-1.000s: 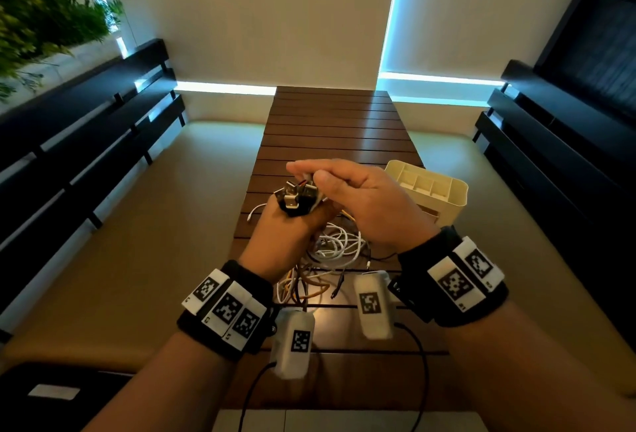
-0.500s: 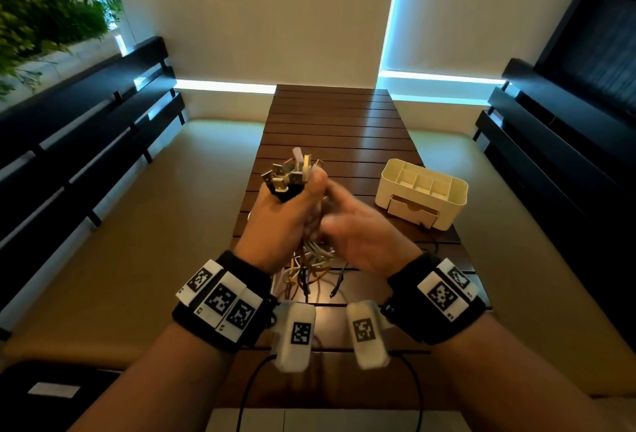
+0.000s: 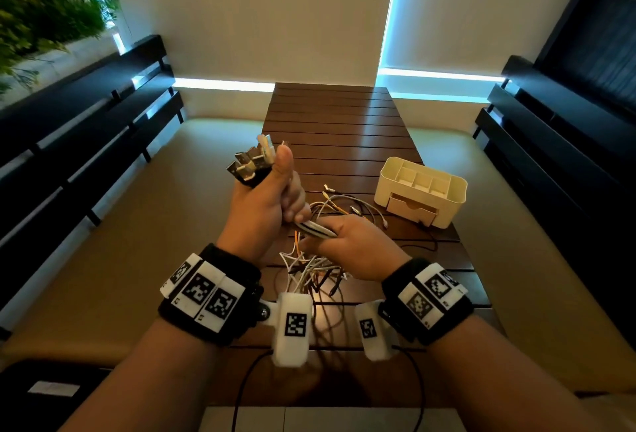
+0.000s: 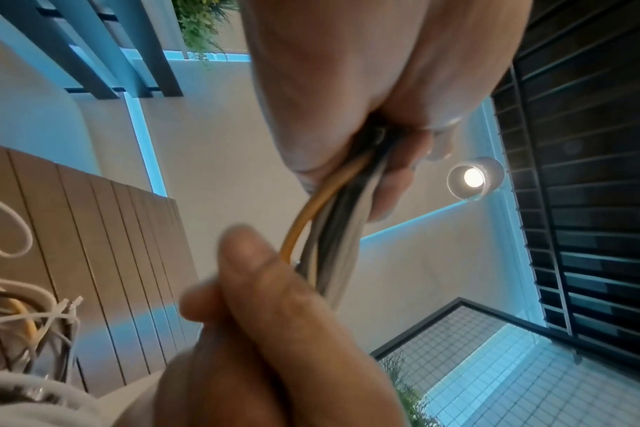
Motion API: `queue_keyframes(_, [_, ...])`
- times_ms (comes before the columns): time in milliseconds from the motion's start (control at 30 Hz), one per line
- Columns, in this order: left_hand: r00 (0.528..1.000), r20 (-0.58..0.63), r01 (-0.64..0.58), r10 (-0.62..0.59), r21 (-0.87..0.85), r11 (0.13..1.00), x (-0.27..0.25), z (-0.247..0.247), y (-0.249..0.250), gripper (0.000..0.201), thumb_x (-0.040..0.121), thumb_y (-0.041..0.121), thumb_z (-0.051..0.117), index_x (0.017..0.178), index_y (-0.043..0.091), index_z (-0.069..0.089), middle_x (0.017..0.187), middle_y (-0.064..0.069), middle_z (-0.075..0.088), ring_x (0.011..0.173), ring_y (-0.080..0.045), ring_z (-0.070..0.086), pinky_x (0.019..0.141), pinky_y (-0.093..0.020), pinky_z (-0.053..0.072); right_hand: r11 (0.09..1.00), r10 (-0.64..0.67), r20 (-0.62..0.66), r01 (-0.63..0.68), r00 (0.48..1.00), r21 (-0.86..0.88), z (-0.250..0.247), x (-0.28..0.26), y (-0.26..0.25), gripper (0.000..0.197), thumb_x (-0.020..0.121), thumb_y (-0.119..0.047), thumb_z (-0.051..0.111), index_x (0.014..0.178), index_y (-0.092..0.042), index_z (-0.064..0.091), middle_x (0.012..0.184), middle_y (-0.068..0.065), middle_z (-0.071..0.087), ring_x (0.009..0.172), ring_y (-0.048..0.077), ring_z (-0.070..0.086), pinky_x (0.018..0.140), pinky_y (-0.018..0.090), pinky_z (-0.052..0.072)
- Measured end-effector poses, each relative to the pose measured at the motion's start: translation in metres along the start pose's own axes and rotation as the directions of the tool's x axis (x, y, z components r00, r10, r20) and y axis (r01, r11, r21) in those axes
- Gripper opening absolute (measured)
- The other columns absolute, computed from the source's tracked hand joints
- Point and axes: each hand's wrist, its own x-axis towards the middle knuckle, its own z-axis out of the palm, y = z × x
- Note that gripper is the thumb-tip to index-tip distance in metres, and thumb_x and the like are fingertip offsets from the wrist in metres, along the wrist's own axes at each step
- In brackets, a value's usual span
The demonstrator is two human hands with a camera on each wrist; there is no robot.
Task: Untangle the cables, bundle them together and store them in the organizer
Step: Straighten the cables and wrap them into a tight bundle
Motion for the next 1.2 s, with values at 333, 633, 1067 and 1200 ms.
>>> queue_keyframes(333, [0.979, -0.203, -0.014, -0.031, -0.218, 0.976, 0.008, -0.02, 0.003, 0.034, 0.099, 0.033, 0.052, 0.07, 0.015, 0.053, 0.063, 0.003, 0.047, 0.053, -0.008, 0.048, 0.055, -0.024, 0.047, 0.992, -0.065, -0.085, 0.073, 0.994, 0.104, -0.025, -0.002, -0.001, 0.016, 0.088, -0.039, 0.07, 0.093, -0.024, 0.072, 0.065, -0.011, 0.059, 0.06, 0.004, 0.053, 0.058, 0.019, 0.044])
queue_keyframes(633, [0.949, -0.31, 0.016, -0.052, -0.115, 0.993, 0.006, -0.034, -0.001, 0.024, 0.099, 0.029, 0.055, 0.079, 0.017, 0.049, 0.063, 0.002, 0.045, 0.049, -0.006, 0.036, 0.048, -0.019, 0.036, 0.976, -0.079, -0.088, 0.095, 0.993, 0.196, -0.032, 0.0, 0.002, 0.036, 0.083, -0.014, 0.078, 0.115, -0.029, 0.068, 0.103, -0.001, 0.074, 0.096, 0.016, 0.071, 0.095, 0.043, 0.055])
queue_keyframes(1067, [0.968, -0.136, 0.237, -0.21, 0.226, 0.945, 0.003, -0.031, -0.012, 0.024, 0.097, 0.031, 0.057, 0.089, 0.009, 0.054, 0.074, -0.001, 0.054, 0.047, -0.005, 0.037, 0.044, -0.017, 0.036, 0.961, -0.039, -0.254, 0.105, 0.966, 0.254, -0.03, 0.01, 0.003, 0.024, 0.081, -0.007, 0.078, 0.102, -0.017, 0.07, 0.087, 0.001, 0.077, 0.076, 0.014, 0.073, 0.069, 0.028, 0.058])
queue_keyframes(1200, [0.961, -0.082, 0.275, -0.263, 0.299, 0.914, -0.001, -0.036, -0.018, 0.031, 0.089, 0.039, 0.061, 0.094, 0.008, 0.061, 0.078, -0.006, 0.058, 0.048, -0.007, 0.036, 0.046, -0.019, 0.033, 0.924, 0.01, -0.022, -0.001, 1.0, 0.381, -0.047, 0.008, 0.007, 0.027, 0.076, -0.002, 0.08, 0.099, -0.012, 0.07, 0.094, 0.013, 0.076, 0.085, 0.031, 0.073, 0.081, 0.043, 0.058])
